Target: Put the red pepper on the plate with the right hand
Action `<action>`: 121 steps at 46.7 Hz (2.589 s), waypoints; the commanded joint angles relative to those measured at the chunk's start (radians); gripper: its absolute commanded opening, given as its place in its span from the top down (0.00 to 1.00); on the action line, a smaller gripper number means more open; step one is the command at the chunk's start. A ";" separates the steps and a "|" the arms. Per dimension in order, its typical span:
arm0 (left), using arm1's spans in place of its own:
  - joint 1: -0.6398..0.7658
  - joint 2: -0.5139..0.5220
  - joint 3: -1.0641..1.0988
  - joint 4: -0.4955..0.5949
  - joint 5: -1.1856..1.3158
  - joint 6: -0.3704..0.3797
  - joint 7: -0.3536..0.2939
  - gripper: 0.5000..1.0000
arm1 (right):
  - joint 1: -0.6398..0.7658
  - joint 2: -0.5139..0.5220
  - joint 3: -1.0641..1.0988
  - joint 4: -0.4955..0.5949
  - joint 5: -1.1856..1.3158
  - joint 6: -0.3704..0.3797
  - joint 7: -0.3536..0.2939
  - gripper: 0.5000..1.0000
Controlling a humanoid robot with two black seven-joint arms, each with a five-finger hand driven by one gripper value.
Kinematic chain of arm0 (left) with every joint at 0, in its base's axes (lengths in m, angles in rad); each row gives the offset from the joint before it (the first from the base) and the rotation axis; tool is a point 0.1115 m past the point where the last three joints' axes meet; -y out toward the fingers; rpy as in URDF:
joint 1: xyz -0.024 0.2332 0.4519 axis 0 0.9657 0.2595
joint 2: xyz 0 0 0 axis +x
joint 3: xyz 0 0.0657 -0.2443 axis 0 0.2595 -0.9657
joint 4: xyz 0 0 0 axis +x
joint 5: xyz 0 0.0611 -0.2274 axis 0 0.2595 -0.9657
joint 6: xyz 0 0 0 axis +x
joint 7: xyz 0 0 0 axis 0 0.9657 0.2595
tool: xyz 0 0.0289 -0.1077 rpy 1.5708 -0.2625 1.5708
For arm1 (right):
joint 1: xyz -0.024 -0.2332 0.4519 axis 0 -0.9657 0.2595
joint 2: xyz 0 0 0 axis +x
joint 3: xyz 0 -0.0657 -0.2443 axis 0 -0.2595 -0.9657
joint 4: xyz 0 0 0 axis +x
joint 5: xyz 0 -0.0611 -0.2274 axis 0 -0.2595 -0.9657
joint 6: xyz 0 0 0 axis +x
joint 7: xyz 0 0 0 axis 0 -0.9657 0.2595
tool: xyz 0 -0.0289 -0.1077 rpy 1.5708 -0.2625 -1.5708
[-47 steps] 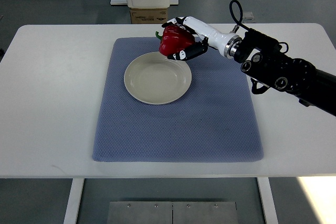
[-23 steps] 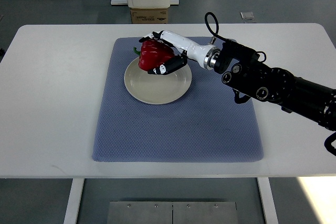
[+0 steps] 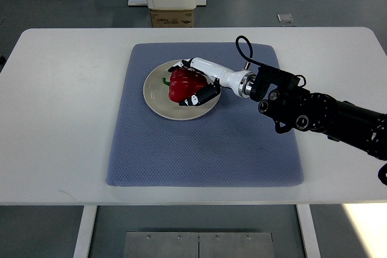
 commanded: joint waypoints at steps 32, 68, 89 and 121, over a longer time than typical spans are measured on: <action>0.000 0.000 0.000 0.000 0.000 0.000 0.000 0.00 | -0.038 0.000 0.000 -0.007 -0.001 0.000 -0.025 0.77; 0.000 0.000 0.000 0.000 -0.002 0.000 0.000 0.00 | -0.052 0.000 0.012 -0.005 0.015 -0.007 -0.025 0.11; 0.000 0.000 0.000 0.000 0.000 0.000 0.000 0.00 | -0.043 0.000 0.075 -0.007 0.015 -0.007 -0.025 0.00; 0.000 0.000 0.000 0.000 0.000 0.000 0.000 0.00 | -0.049 -0.129 0.264 -0.005 0.135 -0.003 -0.028 0.00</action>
